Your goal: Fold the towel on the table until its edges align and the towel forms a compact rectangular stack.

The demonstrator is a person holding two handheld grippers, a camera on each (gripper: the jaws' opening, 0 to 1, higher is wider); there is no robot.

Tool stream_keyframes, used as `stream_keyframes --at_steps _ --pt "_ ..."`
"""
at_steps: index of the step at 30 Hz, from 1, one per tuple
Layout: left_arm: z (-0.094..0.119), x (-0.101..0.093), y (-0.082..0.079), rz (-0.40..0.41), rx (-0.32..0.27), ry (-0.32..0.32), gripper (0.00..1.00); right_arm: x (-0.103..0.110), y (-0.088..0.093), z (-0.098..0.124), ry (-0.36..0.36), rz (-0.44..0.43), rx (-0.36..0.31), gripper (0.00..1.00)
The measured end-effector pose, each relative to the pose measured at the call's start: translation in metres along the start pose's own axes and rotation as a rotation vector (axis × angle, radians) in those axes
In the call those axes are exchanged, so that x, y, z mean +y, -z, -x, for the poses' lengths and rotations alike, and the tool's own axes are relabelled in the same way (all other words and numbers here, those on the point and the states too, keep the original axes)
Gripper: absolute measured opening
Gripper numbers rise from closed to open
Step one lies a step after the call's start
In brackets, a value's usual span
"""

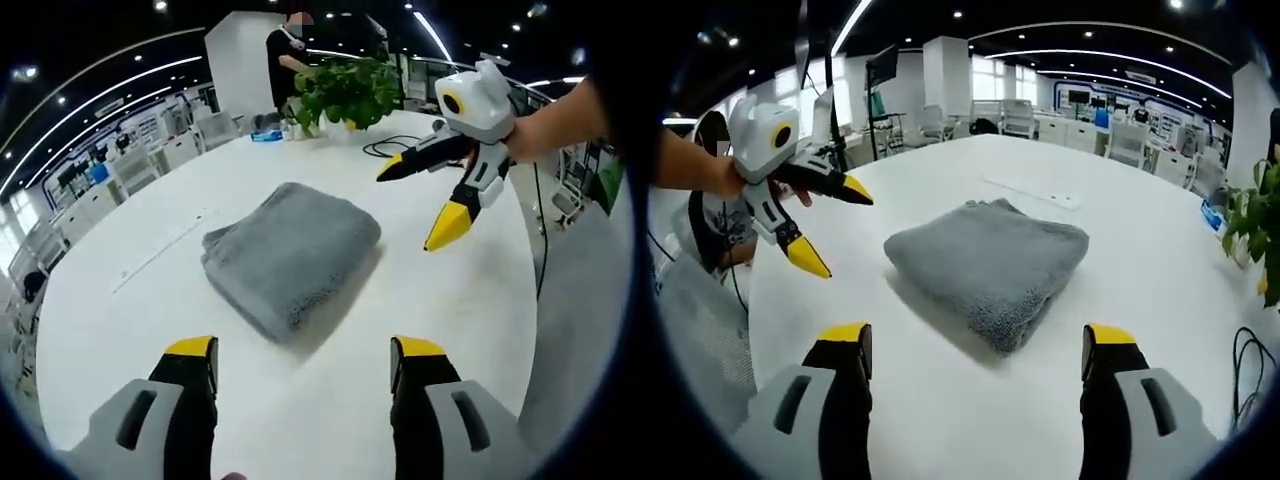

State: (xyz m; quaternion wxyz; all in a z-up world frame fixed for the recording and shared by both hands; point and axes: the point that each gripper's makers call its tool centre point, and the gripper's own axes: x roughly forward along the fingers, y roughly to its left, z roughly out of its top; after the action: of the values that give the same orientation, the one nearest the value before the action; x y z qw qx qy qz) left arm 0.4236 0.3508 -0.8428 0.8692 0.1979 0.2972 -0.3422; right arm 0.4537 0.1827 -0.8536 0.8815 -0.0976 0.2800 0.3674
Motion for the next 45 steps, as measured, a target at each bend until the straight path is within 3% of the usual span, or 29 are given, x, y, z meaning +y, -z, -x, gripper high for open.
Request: stream_keyframes --at_steps 18,29,33,45 --pt "0.022 -0.003 0.005 0.126 -0.041 -0.073 0.82 0.015 -0.010 0.022 0.028 -0.032 -0.074 0.95" --pt "0.034 -0.006 0.007 0.196 -0.056 -0.117 0.88 0.023 -0.005 0.032 0.031 -0.033 -0.099 0.99" --pt "0.038 -0.004 0.007 0.190 -0.068 -0.151 0.97 0.025 -0.003 0.036 0.032 -0.042 -0.104 0.99" --pt "0.048 -0.014 0.016 0.272 -0.091 -0.165 0.99 0.027 0.005 0.050 0.058 -0.064 -0.120 0.99"
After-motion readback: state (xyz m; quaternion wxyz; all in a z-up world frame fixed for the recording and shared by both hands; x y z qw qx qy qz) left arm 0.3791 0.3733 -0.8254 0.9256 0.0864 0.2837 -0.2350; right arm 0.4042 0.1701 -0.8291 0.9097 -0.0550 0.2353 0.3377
